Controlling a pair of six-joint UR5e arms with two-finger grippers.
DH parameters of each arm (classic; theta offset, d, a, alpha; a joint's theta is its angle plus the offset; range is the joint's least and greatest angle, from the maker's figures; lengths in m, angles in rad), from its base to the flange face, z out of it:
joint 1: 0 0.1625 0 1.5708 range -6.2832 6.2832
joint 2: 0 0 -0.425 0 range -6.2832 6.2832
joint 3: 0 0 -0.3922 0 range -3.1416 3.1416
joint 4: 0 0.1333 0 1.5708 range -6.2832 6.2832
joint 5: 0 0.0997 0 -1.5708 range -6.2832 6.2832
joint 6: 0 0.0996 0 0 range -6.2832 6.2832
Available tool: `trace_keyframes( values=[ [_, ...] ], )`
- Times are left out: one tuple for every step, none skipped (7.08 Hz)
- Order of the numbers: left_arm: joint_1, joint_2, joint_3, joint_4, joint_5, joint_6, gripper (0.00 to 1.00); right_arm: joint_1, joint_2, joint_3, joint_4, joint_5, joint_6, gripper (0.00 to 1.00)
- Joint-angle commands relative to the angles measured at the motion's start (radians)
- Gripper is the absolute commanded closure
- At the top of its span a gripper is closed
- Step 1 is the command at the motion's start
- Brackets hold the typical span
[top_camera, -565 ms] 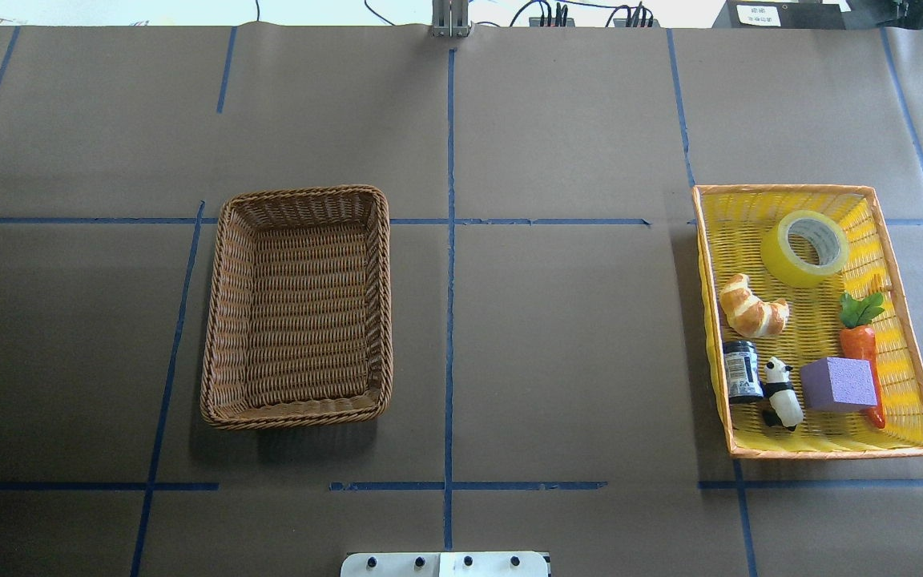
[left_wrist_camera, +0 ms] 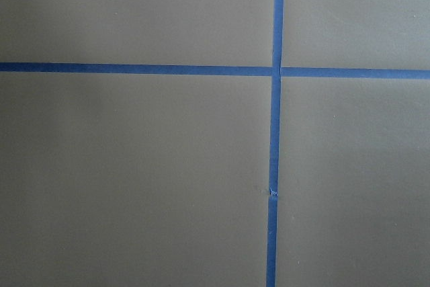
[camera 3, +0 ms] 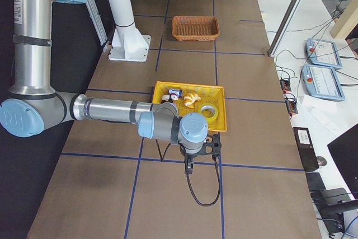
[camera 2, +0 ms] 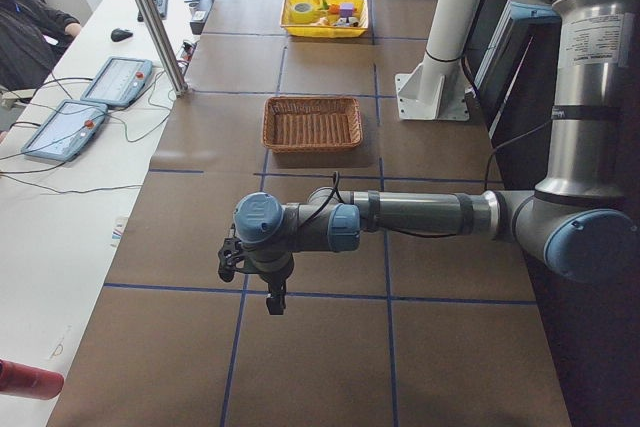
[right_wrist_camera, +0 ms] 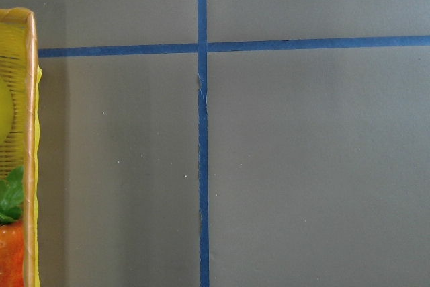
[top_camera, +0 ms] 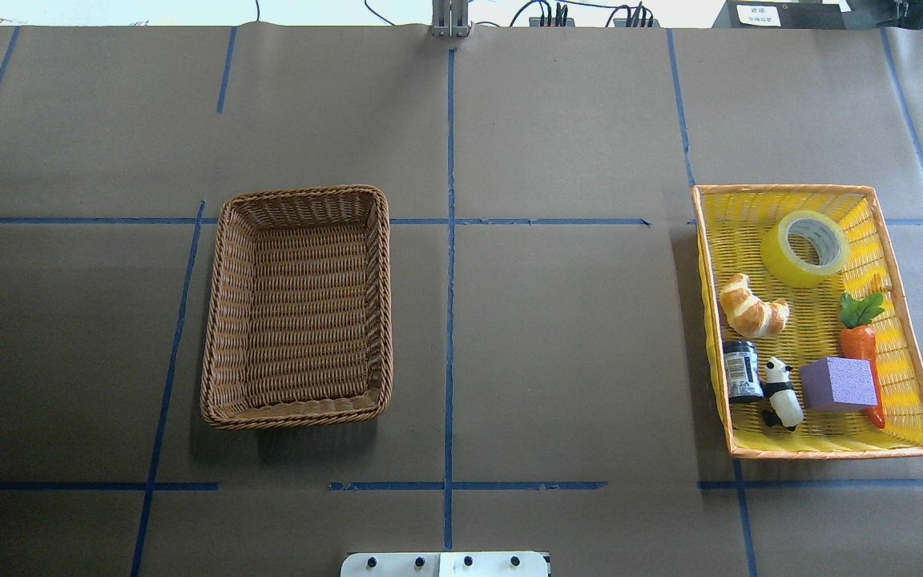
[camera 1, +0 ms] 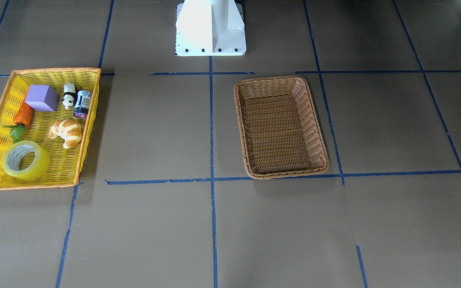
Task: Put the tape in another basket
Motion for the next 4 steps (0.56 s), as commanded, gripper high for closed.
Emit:
trace_keyframes(
  values=[
    [0.0,-0.002,0.0,0.001,0.0,0.0,0.0,0.0,0.0,0.0,0.0,0.0,0.0,0.0],
    [0.0,-0.003,0.0,0.001,0.0,0.0,0.0,0.0,0.0,0.0,0.0,0.0,0.002,0.0],
    [0.0,-0.005,0.002,0.001,0.0,0.0,0.0,0.0,0.003,-0.001,0.0,0.0,0.002,0.0],
    [0.0,-0.006,0.008,-0.001,0.0,0.0,0.0,0.0,0.003,-0.001,0.0,0.0,0.002,0.0]
  ],
)
